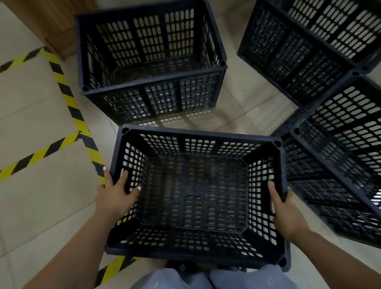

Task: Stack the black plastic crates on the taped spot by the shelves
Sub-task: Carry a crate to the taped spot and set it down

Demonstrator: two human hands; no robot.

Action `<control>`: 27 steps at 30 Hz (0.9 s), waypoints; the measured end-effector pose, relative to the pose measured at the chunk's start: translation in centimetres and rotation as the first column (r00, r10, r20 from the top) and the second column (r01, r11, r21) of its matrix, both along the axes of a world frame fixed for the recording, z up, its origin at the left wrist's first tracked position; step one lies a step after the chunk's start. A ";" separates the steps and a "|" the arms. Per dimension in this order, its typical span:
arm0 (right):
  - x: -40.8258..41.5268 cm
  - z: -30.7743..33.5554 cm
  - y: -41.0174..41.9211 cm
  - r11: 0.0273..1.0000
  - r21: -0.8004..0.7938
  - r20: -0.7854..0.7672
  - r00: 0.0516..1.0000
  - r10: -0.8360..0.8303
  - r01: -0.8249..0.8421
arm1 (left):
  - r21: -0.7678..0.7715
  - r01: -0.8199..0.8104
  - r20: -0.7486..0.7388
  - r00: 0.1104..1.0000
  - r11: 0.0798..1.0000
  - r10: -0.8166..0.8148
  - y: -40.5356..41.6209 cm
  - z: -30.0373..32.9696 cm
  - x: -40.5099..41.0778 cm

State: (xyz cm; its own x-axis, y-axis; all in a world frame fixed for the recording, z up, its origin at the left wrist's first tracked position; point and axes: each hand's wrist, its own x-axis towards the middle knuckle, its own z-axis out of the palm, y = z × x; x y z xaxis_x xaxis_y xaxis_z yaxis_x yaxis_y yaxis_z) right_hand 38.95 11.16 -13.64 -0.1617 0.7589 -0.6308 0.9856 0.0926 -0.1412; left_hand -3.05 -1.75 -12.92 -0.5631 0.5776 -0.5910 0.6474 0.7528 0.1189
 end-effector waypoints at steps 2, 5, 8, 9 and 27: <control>0.1 0.1 -0.1 0.999 0.020 -0.036 0.999 -0.030 0.030 | -0.007 -0.013 -0.008 1.000 1.000 0.013 -0.3 -0.3 -0.1; 0.6 0.9 -0.3 0.997 0.063 -0.066 0.997 -0.034 0.038 | 0.027 -0.057 0.011 0.998 0.998 0.056 -0.2 0.0 -0.4; 1.0 2.9 -0.2 0.995 0.074 -0.066 0.995 -0.068 0.073 | 0.062 -0.071 0.041 0.997 0.996 0.068 -0.2 1.7 0.1; 1.1 3.8 -0.2 0.995 0.071 -0.060 0.996 -0.068 0.072 | 0.066 -0.077 0.054 0.996 0.995 0.074 -0.2 2.5 0.4; -4.7 26.1 1.8 0.985 0.156 -0.064 0.994 0.088 -0.077 | 0.093 -0.181 -0.024 0.983 0.979 0.184 -7.6 24.0 -0.7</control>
